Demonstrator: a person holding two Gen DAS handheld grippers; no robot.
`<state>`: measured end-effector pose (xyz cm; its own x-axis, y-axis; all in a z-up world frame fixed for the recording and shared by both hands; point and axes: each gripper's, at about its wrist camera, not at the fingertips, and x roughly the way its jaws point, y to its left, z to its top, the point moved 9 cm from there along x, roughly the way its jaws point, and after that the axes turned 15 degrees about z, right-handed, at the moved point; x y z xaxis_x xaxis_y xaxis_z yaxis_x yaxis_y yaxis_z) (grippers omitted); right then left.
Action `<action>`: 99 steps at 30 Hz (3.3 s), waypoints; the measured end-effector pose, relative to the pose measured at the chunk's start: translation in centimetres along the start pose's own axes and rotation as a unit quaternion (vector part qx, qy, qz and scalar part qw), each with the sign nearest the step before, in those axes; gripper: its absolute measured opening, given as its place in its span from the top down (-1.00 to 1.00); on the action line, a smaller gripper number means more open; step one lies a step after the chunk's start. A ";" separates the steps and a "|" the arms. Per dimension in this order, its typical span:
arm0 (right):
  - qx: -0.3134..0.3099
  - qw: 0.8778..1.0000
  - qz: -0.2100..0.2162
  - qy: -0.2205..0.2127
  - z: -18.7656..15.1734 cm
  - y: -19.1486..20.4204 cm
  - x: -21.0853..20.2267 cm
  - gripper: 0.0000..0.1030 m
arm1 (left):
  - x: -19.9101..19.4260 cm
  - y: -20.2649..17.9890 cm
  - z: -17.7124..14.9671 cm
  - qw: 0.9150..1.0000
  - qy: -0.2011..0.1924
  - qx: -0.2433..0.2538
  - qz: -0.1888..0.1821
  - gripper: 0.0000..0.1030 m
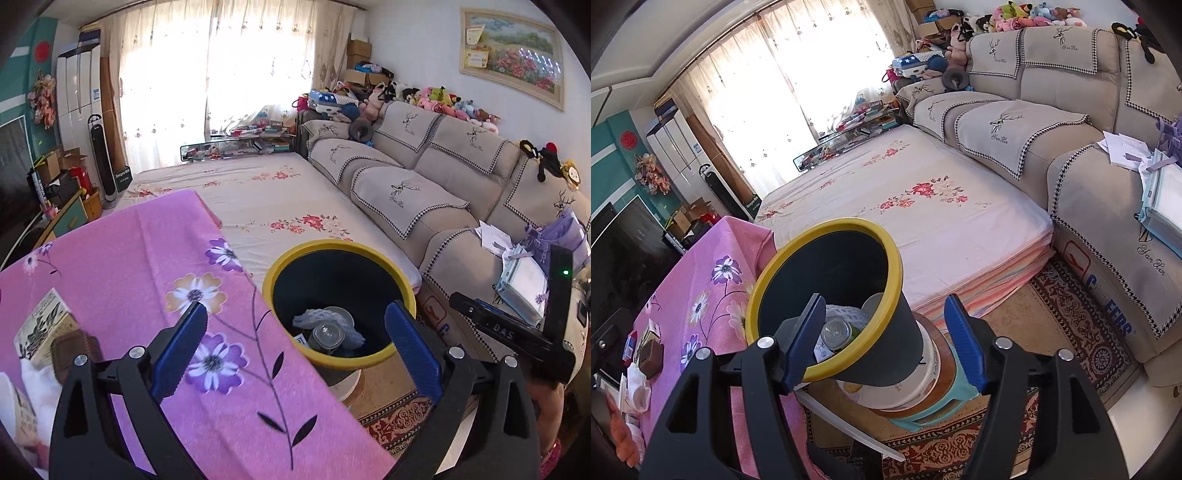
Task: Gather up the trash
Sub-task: 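Carry the mesh net over the bin and open the left tool, then move the right tool to the brown square tray and grasp it, then carry the brown tray over the bin and open the right tool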
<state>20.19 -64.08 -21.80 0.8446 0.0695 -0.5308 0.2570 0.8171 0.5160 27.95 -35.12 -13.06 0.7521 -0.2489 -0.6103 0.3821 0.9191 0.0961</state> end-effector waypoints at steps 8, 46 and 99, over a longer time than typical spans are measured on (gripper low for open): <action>-0.048 0.997 0.042 0.037 -1.9 6.0 2.2 -0.25 | -7.5 14.0 -4.3 0.991 -0.015 -0.090 0.097 -0.91; -0.294 0.912 0.164 0.235 -16.1 40.1 18.9 -0.24 | -12.7 34.2 -16.1 0.946 0.026 -0.242 0.215 -0.91; -0.086 0.996 -0.024 0.025 1.0 10.5 10.0 -0.32 | -8.8 27.9 -14.9 0.964 0.059 -0.167 0.196 -0.91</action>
<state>31.76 -55.35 -21.02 0.8079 0.0517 -0.5870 0.2097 0.9057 0.3684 23.98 -2.76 -16.77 0.7299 0.1565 -0.6654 -0.1285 0.9875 0.0913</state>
